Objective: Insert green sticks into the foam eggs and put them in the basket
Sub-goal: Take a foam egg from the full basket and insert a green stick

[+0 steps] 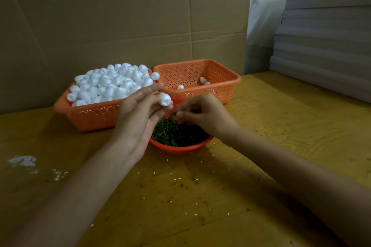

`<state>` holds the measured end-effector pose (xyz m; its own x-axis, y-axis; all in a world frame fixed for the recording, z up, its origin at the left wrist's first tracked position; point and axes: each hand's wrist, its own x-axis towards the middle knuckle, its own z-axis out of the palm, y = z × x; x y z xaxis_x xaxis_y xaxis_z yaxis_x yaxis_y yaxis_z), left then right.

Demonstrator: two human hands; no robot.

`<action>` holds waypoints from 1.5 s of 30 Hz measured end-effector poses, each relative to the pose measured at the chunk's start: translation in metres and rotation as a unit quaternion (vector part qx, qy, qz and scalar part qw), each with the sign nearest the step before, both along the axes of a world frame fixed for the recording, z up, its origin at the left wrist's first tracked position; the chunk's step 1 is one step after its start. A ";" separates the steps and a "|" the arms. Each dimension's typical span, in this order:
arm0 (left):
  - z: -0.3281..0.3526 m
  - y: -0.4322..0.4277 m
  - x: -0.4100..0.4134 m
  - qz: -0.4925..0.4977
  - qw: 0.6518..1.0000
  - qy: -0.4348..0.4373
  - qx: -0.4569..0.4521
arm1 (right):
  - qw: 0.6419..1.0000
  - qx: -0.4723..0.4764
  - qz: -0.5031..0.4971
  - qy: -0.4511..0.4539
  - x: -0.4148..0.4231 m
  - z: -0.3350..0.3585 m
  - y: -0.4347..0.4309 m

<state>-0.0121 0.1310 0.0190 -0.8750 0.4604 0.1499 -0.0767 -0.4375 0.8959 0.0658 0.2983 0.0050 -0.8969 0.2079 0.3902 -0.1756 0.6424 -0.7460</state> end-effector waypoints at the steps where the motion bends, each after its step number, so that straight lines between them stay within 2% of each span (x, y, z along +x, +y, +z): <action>1: -0.001 0.000 0.000 -0.001 1.000 -0.004 0.000 | 0.998 -0.066 0.013 0.003 0.001 0.001 0.000; 4: -0.002 -0.001 0.000 -0.002 1.000 -0.019 0.006 | 0.972 -0.229 0.043 0.013 0.004 0.004 -0.001; 8: 0.000 -0.002 -0.001 -0.008 0.998 -0.045 0.031 | 0.958 -0.281 0.050 0.027 0.005 0.006 0.000; 24: -0.002 -0.002 -0.003 -0.022 0.999 -0.034 0.026 | 0.975 -0.215 0.059 0.021 0.003 0.004 -0.001; 32: -0.002 -0.003 -0.002 -0.025 0.999 -0.035 0.027 | 0.996 -0.057 0.065 0.023 0.001 -0.005 -0.003; 39: -0.002 -0.003 -0.002 -0.027 0.998 -0.037 0.036 | 0.992 -0.090 0.089 0.017 0.002 -0.003 -0.002; 45: -0.003 -0.003 -0.004 -0.027 0.998 -0.049 0.037 | 0.995 -0.069 0.053 0.046 0.000 -0.006 -0.001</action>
<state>-0.0166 0.1276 0.0156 -0.8617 0.4975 0.1002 -0.1876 -0.4957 0.8480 0.0655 0.2969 -0.0011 -0.8781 0.1717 0.4465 -0.3085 0.5100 -0.8029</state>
